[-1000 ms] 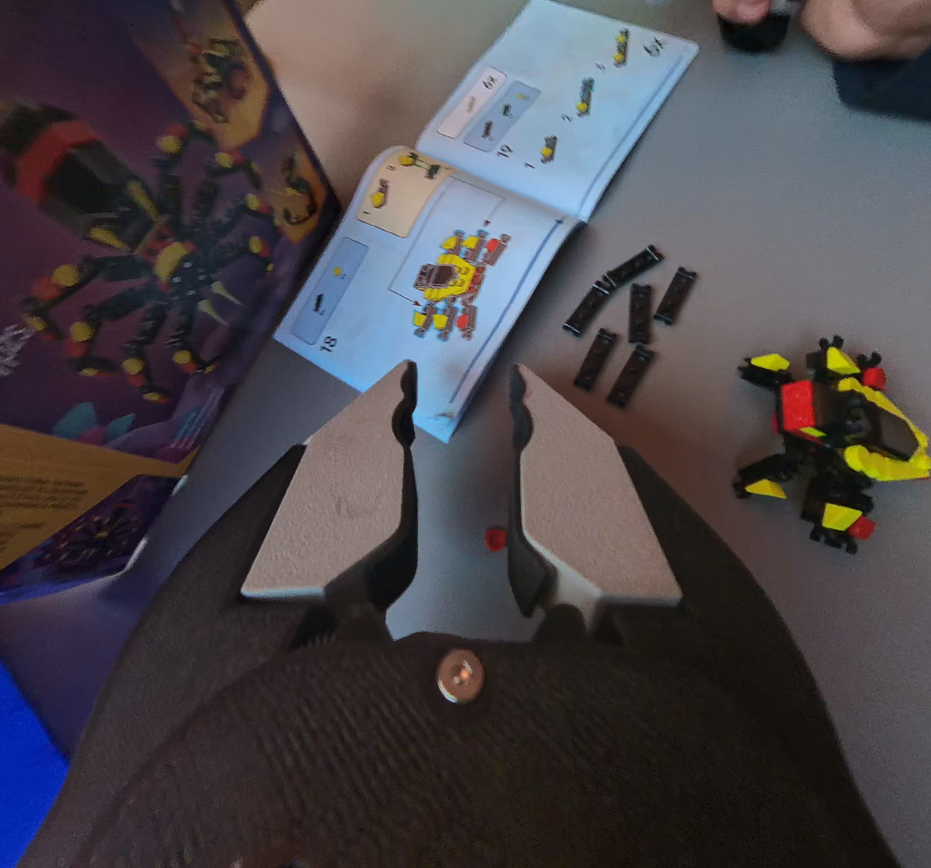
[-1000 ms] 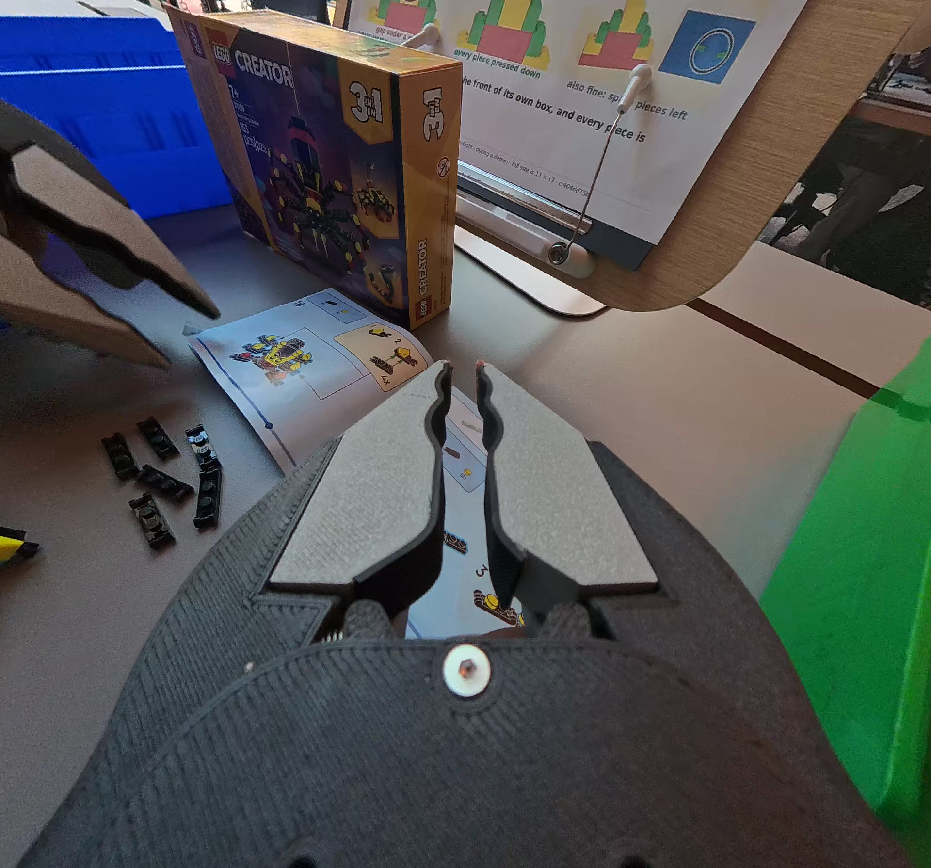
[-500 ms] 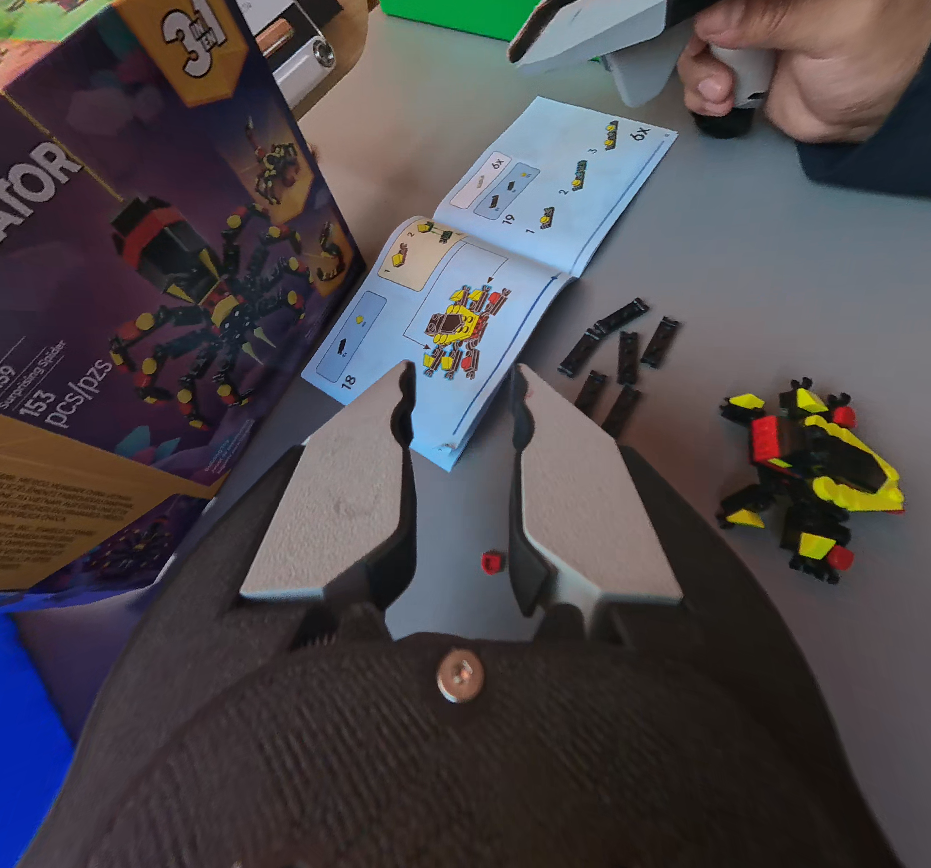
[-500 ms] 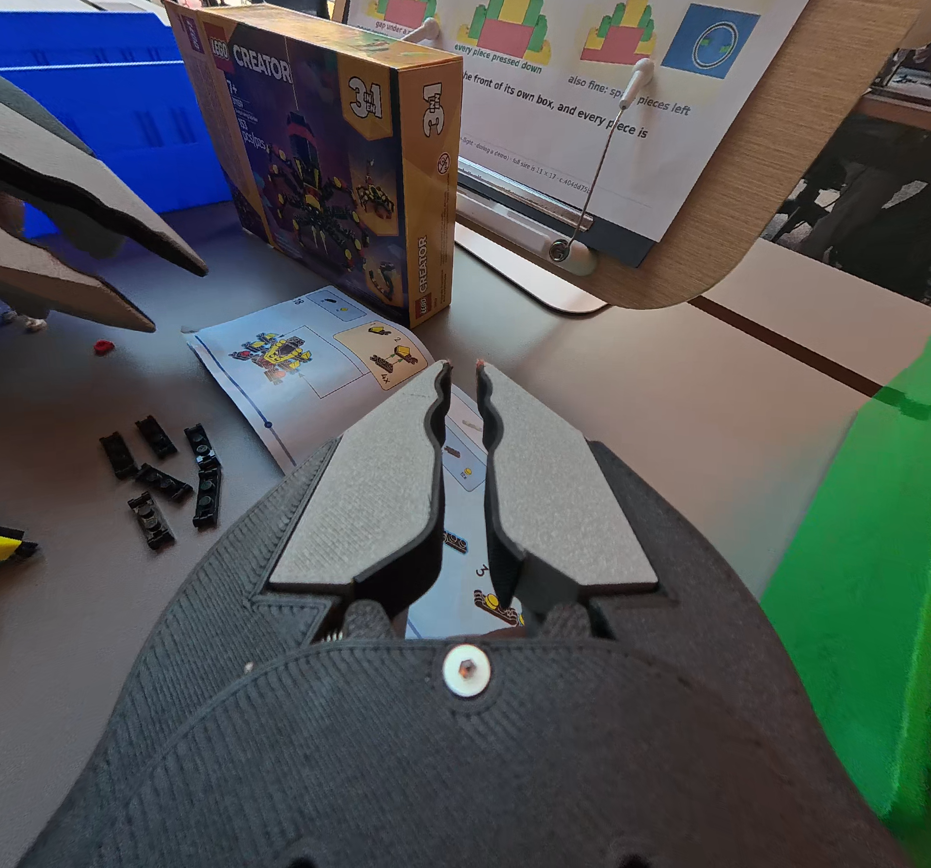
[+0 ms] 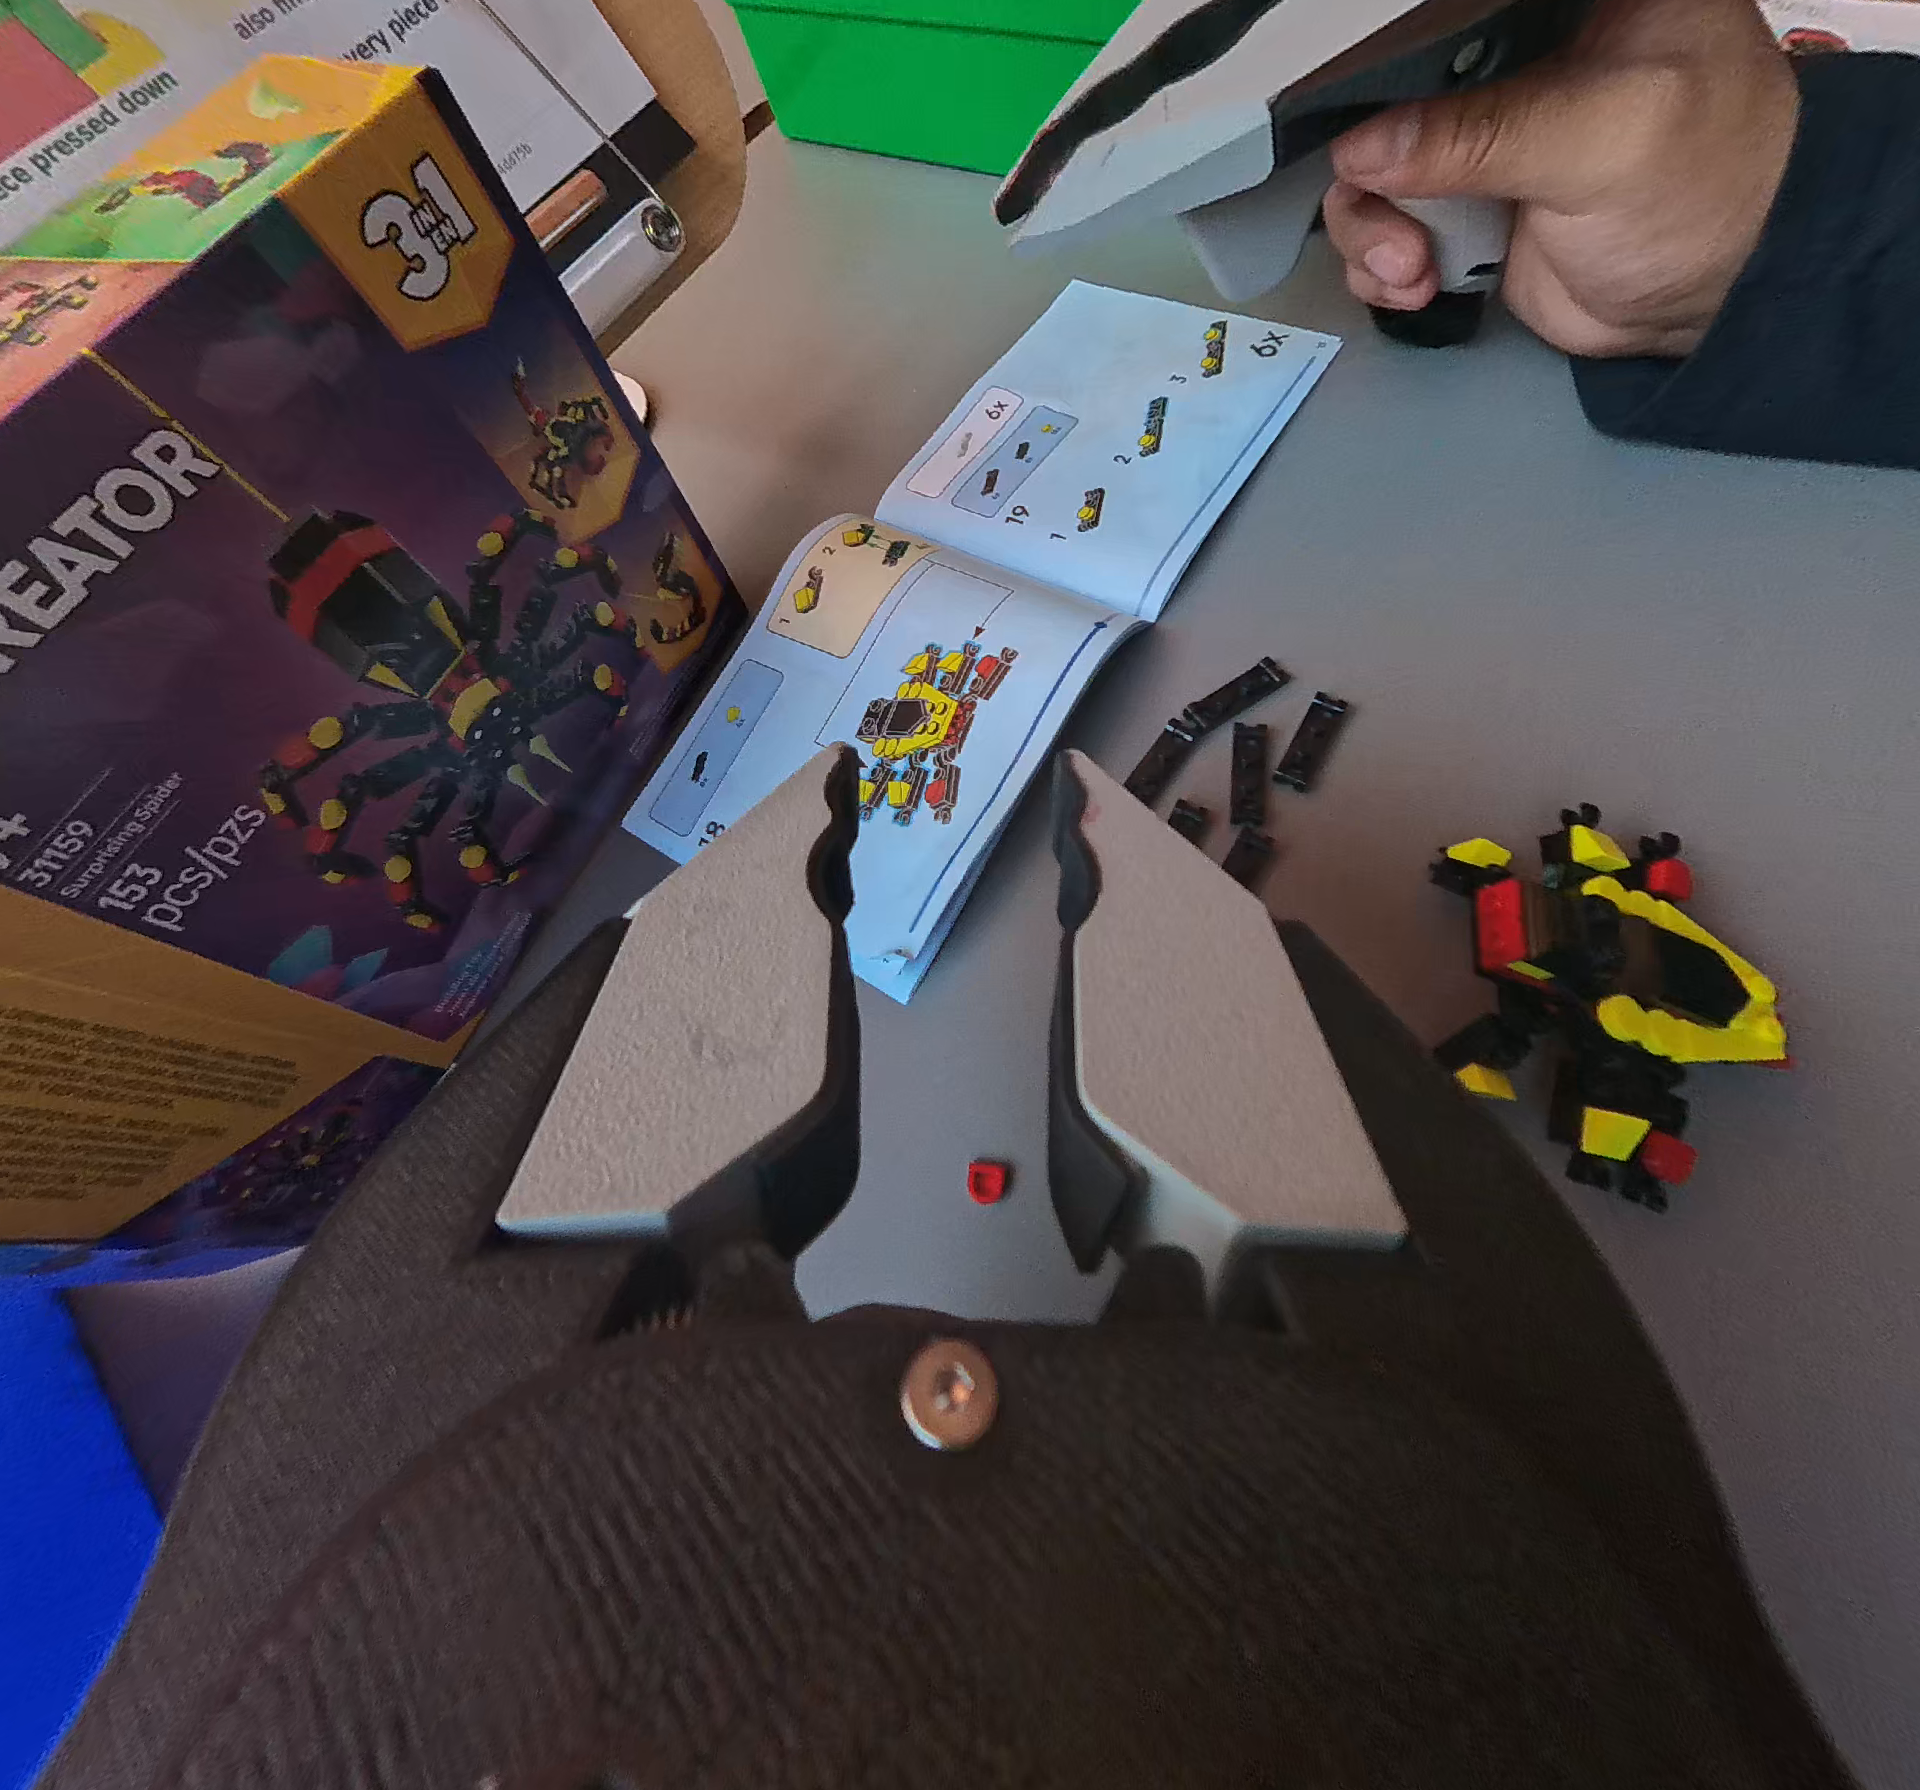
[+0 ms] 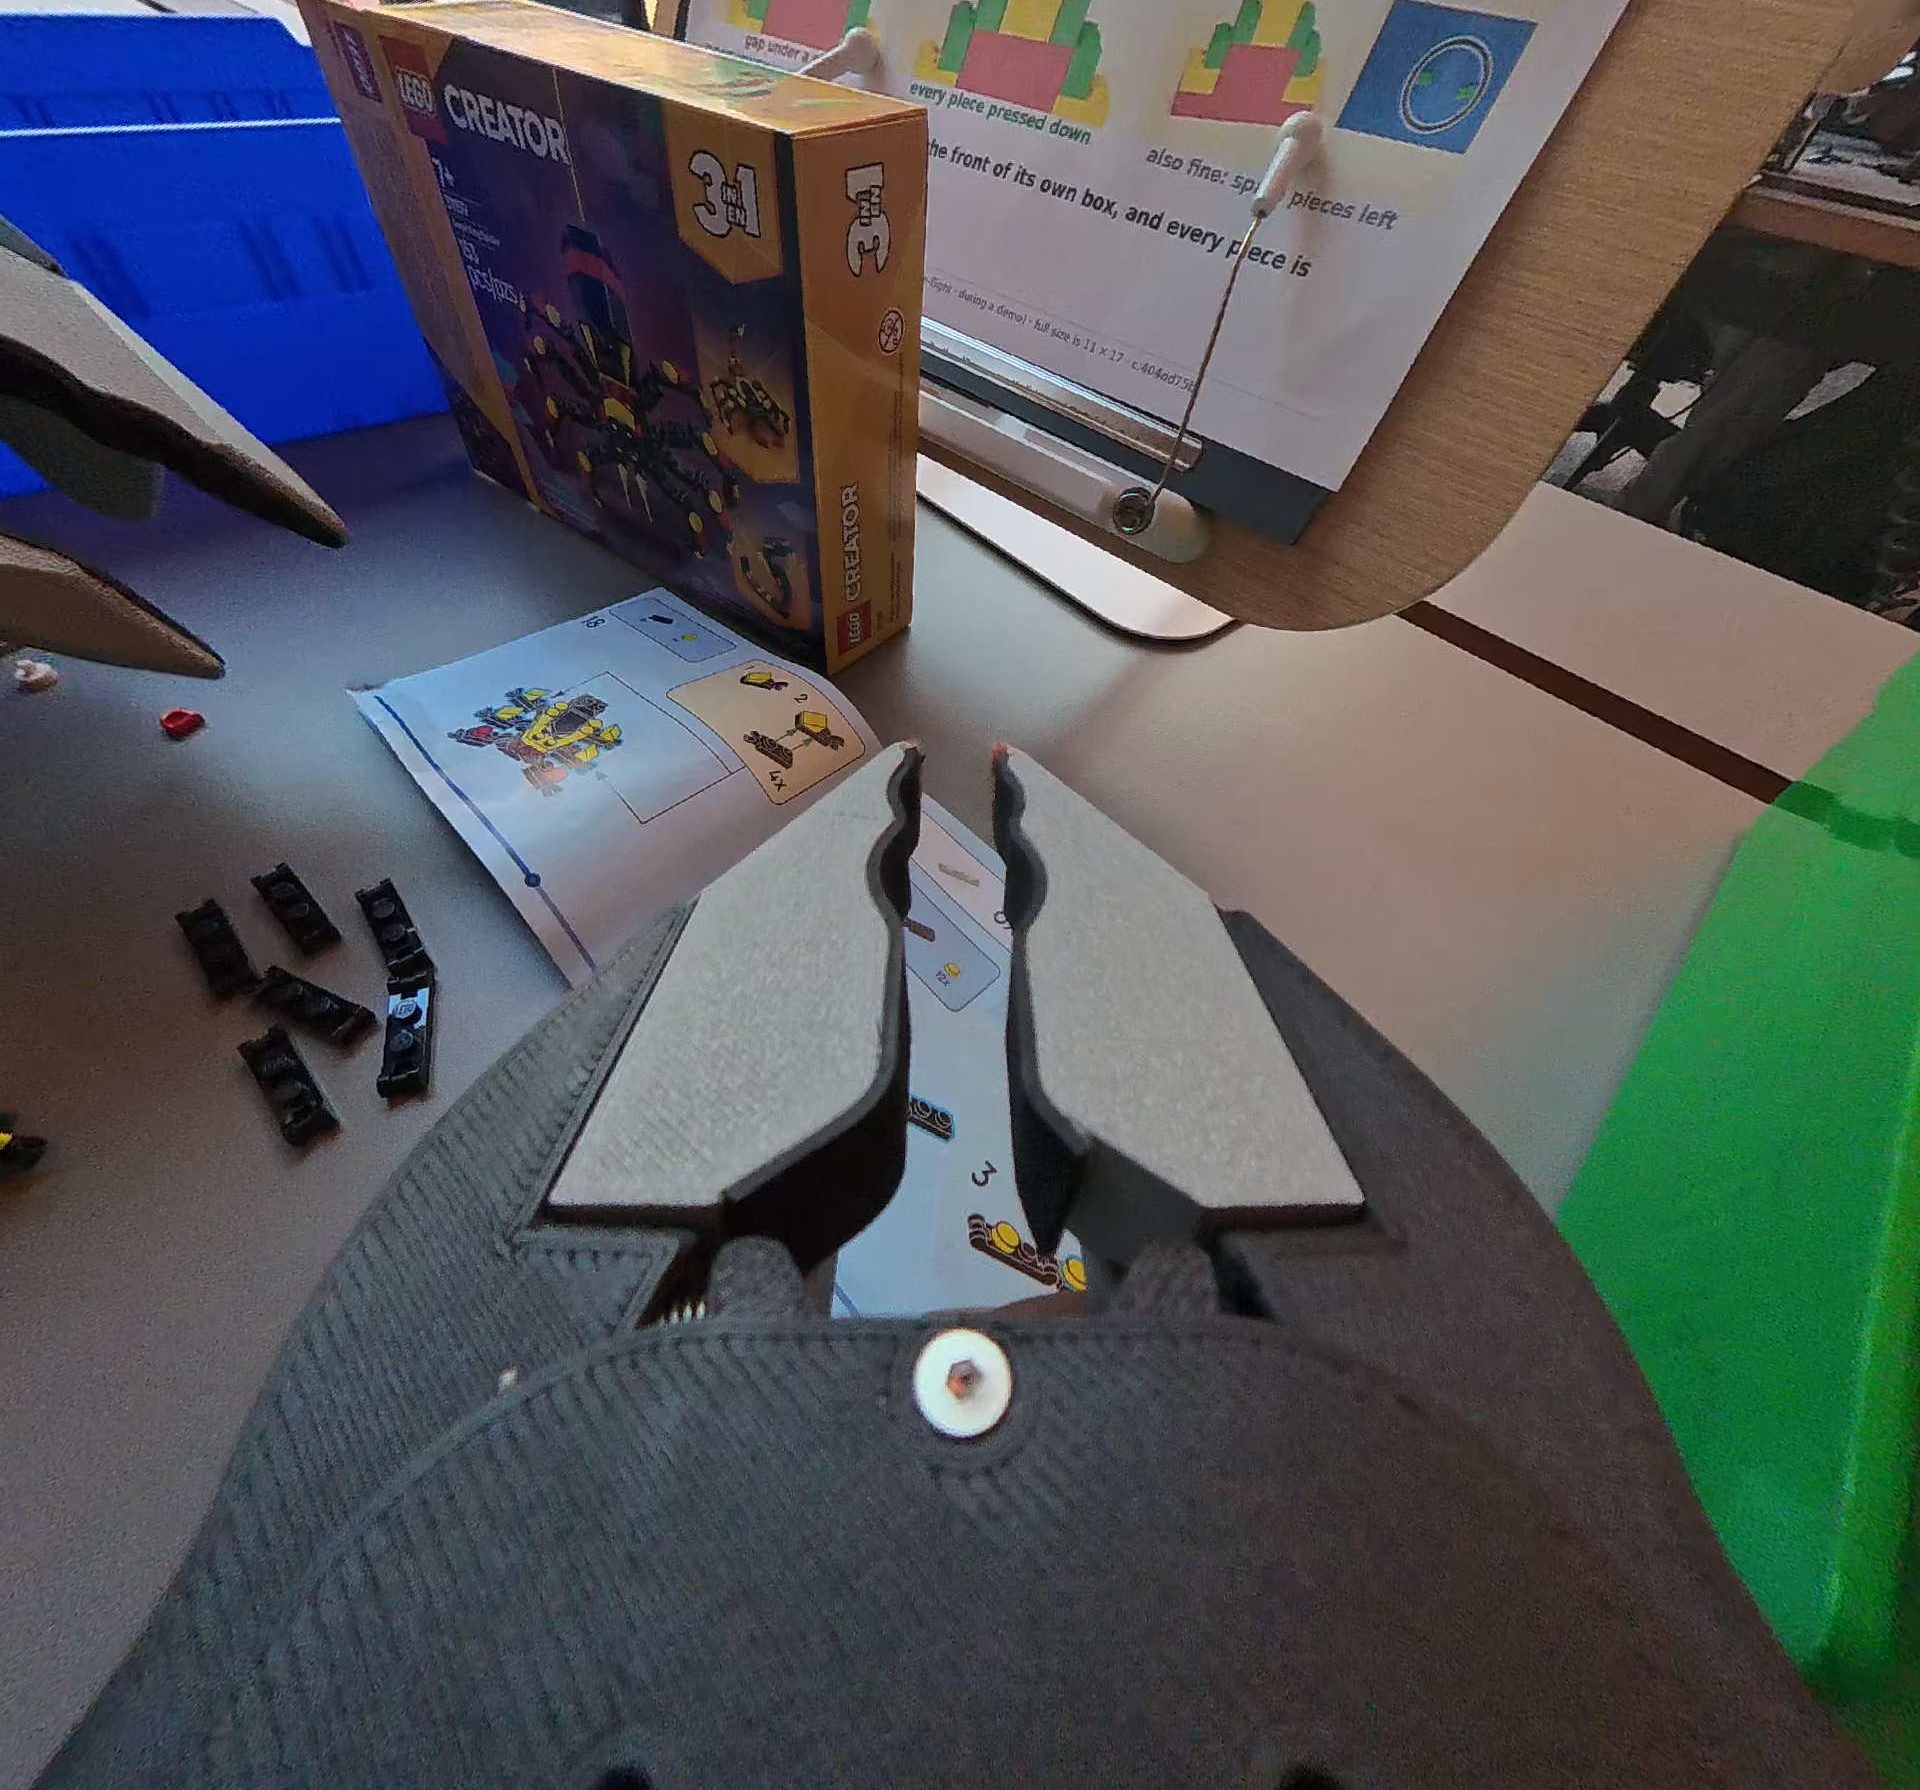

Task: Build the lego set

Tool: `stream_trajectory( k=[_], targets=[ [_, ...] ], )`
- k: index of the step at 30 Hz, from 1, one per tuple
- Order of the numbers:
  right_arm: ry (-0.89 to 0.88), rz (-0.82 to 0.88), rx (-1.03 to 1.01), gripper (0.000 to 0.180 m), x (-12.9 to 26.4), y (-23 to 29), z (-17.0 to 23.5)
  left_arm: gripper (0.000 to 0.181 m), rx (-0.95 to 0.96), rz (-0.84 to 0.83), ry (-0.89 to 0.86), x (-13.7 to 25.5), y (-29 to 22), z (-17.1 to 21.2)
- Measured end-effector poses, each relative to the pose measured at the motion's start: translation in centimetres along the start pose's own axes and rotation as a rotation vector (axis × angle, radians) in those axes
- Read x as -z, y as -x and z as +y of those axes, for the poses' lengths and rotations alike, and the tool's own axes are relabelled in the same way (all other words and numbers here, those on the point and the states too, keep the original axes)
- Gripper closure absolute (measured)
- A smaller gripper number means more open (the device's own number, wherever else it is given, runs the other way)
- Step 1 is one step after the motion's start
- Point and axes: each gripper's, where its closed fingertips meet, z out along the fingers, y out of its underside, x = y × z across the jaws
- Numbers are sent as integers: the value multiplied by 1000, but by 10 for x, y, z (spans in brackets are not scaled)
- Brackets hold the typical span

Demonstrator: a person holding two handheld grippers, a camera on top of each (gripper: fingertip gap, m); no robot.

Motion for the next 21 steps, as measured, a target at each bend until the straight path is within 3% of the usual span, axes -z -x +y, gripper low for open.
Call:
stream_trajectory(
  k=[1, 7, 11, 14, 17, 21],
  targets=[
    [2, -1, 0, 169, 0, 0, 0, 146, 3, 1, -5, 1, 0, -1],
    [16, -29, -6, 165, -2, 3, 2, 145, 11, 1, -26, 5, 0, -6],
    [61, -43, 0, 159, -7, 5, 8, 111, 50, 93, -42, 21, -20, -22],
    [63, -25, 39, 157, -7, 6, 8, 121, 16, -22, -178, 43, -5, -47],
    [61, 0, 68, 153, -7, 6, 7, 130, 42, -28, -172, 74, 11, -63],
    [69, 20, 99, 154, -7, 7, 8, 135, 99, -186, -183, 135, 84, -77]
  ],
)
